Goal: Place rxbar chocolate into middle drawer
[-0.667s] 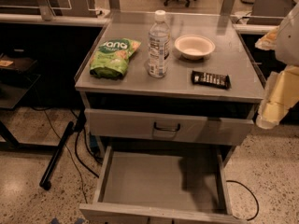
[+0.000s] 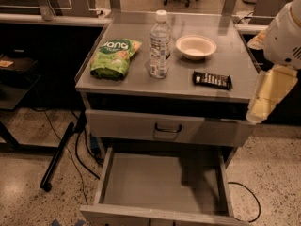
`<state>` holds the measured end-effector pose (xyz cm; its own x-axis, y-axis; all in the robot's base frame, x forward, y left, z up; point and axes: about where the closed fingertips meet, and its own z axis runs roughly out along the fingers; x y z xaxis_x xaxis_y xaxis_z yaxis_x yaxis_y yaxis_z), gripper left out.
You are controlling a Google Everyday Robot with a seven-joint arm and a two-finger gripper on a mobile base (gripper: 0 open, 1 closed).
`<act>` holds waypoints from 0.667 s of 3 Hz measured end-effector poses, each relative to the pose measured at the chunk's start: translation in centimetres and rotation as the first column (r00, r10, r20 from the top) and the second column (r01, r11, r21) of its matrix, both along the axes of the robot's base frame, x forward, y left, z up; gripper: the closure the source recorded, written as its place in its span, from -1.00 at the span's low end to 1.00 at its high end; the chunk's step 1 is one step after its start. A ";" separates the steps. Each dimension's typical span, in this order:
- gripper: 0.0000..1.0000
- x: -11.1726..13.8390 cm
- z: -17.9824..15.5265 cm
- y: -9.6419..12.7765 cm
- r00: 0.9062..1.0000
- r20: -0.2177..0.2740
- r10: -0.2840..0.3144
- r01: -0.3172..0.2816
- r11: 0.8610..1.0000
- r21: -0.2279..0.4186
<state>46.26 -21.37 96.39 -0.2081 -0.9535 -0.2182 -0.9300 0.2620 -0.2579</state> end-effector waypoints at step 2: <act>-1.00 6.1 -2.2 1.6 0.999 -0.025 0.046 -0.045 0.999 0.010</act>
Offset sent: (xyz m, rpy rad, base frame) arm 0.1019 0.0322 -0.0314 0.0067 0.0505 0.0879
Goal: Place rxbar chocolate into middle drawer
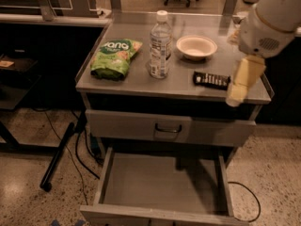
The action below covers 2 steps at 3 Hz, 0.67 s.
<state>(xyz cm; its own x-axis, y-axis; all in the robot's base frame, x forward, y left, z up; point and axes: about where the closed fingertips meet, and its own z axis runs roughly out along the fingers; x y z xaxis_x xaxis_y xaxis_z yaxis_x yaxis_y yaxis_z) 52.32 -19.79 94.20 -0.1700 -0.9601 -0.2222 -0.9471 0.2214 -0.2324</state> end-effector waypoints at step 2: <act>-1.00 5.1 -0.6 3.7 0.997 -0.006 0.073 -0.073 0.997 -0.002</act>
Offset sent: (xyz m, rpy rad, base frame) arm 0.0757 0.0585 -0.0121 -0.0073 0.0241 0.1146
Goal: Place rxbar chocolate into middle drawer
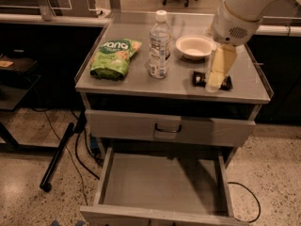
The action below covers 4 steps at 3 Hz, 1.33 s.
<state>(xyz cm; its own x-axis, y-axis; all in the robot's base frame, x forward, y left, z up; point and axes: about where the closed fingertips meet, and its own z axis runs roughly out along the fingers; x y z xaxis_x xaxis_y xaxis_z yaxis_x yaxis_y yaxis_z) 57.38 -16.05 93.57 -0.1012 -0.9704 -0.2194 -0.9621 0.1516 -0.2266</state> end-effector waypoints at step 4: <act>-1.00 5.2 -3.3 -3.7 0.999 -0.015 -0.044 0.044 0.999 -0.021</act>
Offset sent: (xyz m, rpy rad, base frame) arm 0.0103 -0.0169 -0.0324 0.0091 0.0295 -0.0117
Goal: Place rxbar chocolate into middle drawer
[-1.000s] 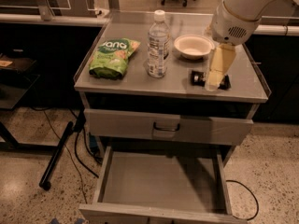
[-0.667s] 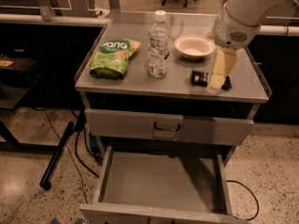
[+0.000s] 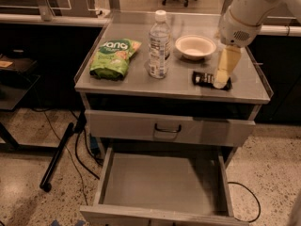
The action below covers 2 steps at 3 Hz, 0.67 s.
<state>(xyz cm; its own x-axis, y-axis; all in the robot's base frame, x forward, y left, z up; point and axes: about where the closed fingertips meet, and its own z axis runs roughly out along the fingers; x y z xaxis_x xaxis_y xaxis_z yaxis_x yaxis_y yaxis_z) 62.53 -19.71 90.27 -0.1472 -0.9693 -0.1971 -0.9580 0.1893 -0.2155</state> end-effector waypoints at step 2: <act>-1.00 1.9 -1.5 -4.5 0.996 -0.014 -0.084 0.084 0.996 -0.003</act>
Offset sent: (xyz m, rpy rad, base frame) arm 0.0166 -0.0886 -0.0255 0.0033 0.0514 -0.1701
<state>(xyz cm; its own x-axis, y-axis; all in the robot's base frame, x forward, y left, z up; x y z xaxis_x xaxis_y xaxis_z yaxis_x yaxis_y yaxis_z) 64.42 -24.20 88.76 -0.2311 -0.9538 -0.1917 -0.9417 0.2689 -0.2022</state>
